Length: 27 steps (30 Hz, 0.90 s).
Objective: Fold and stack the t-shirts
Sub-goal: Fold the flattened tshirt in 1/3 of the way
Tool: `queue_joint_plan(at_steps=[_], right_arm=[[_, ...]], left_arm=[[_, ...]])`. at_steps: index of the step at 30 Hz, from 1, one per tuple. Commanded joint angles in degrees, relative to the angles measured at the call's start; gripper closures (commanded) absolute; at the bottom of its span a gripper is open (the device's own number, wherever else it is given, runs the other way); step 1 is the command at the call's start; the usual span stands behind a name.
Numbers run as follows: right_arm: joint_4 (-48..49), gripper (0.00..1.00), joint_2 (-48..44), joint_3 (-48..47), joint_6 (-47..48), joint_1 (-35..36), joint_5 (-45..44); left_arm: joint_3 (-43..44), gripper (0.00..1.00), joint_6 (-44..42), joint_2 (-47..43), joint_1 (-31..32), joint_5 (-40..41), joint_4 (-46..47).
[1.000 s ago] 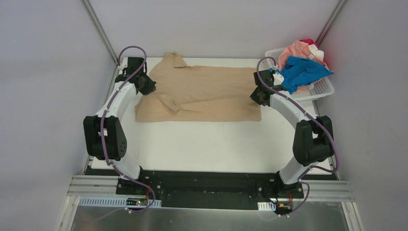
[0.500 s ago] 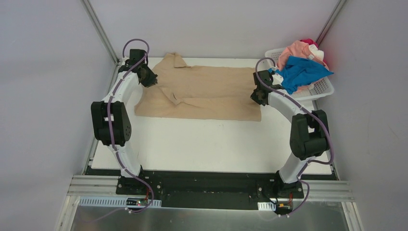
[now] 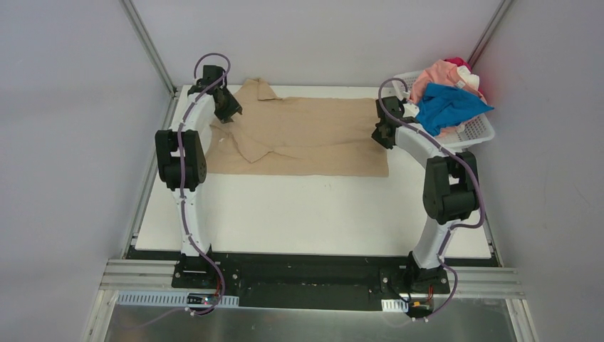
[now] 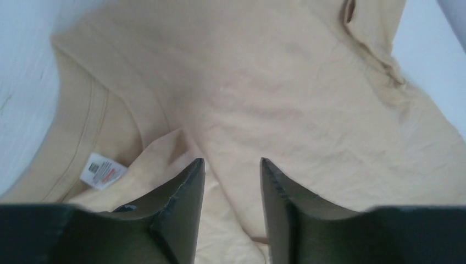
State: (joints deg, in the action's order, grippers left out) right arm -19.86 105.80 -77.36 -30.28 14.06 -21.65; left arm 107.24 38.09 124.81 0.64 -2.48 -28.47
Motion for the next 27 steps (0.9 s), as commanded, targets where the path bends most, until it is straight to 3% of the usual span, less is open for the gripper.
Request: queue_joint_plan(at_steps=[1,2,3,4,6,9,15,20,27], right_arm=[[-1.62,0.52,-0.37,-4.71,1.64,-0.85,-0.39],[-2.47,0.4,-0.82,-4.92,1.7,-0.85,0.15],[-3.01,0.29,-1.66,-4.82,1.76,-0.82,1.02],[-3.38,0.17,-2.57,-4.27,1.72,-0.68,1.55],[-3.73,0.1,-4.57,-2.52,1.99,-0.24,1.95],[-2.04,0.09,-8.16,1.37,3.18,1.26,4.36],[6.92,0.08,-9.63,8.64,6.25,5.84,14.79],[6.68,0.08,-4.95,7.32,6.54,8.99,15.91],[8.6,0.08,-2.23,10.21,4.1,9.6,17.96]], left_arm=[[10.42,0.34,-0.99,1.87,-0.29,-0.67,-2.72],[12.92,0.13,-1.46,2.21,-0.29,-1.18,-4.21],[13.48,0.03,-2.12,1.89,-0.29,-1.56,-5.57],[12.61,0.01,-2.48,0.81,-0.32,-1.33,-6.46],[7.38,0.01,-2.66,-3.12,-0.29,1.47,-7.31],[-4.26,0.01,-2.31,-11.29,-0.29,5.53,-7.31],[-20.24,0.01,-1.1,-18.31,0.81,-5.3,-6.1],[-22.3,0.01,-0.18,-15.07,2.61,-11.33,-3.96],[-22.42,0.01,1.57,-11.93,4.07,-12.51,-0.29]])
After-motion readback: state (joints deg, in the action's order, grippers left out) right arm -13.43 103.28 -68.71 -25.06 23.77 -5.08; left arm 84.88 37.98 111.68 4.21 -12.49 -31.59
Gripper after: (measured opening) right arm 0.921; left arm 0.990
